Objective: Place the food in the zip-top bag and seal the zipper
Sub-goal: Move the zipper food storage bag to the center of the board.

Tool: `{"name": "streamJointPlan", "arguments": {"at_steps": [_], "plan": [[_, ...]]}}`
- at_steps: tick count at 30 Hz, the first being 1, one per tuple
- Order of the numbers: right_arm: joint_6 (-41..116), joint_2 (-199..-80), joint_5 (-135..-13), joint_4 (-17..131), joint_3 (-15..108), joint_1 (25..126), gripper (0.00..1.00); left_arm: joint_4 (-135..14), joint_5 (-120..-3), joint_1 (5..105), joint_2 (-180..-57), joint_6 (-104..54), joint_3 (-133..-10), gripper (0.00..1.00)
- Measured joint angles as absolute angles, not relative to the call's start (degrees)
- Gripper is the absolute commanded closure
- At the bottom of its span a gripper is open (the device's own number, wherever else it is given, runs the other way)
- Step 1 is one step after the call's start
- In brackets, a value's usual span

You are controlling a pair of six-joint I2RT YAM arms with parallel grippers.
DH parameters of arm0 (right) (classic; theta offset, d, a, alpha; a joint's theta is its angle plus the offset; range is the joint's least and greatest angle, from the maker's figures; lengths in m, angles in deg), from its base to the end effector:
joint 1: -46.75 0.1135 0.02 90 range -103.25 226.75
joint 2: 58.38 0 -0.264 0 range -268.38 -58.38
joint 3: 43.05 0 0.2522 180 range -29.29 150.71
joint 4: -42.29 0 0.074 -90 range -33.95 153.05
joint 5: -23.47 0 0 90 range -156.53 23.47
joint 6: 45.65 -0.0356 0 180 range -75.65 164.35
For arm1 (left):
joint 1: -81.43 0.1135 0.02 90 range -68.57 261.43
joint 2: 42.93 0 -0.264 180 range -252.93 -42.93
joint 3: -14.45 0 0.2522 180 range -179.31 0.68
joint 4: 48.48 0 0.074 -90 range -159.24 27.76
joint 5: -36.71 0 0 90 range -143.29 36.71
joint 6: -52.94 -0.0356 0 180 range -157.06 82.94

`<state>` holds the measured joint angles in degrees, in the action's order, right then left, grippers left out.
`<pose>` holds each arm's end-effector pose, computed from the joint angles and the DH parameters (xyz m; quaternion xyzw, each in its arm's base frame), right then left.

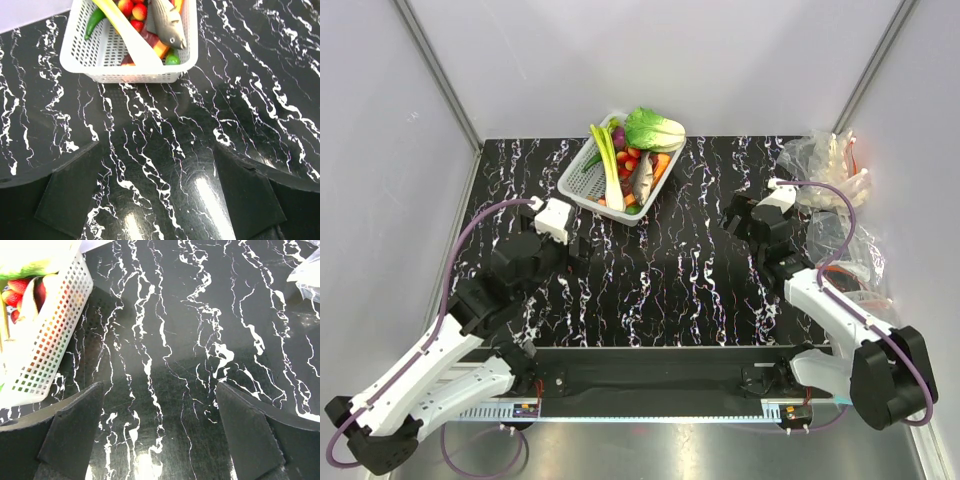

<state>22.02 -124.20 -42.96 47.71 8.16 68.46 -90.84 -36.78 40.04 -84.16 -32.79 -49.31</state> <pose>0.2432 0.0815 0.2542 0.1214 0.8014 0.0553 0.5831 0.1238 -0.0956 0.3475 0.1795 0.7940 -0.1124 0.5699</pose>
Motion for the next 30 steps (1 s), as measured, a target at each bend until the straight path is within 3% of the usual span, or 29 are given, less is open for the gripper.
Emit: {"name": "streamJointPlan", "arguments": {"at_steps": [8,21,30], "plan": [[24.4,-128.1,-42.7,55.5,15.9,67.8,0.0,-92.4,-37.0,40.0,-84.4,-32.4,-49.3,0.01],[26.7,-156.8,-46.2,74.4,52.4,50.0,0.01,-92.8,-36.6,40.2,-85.0,-29.6,-49.3,0.01],[27.3,-182.1,-46.0,81.4,78.7,45.5,0.0,-92.9,-40.1,40.2,-85.6,-29.3,-49.3,0.01]]}}
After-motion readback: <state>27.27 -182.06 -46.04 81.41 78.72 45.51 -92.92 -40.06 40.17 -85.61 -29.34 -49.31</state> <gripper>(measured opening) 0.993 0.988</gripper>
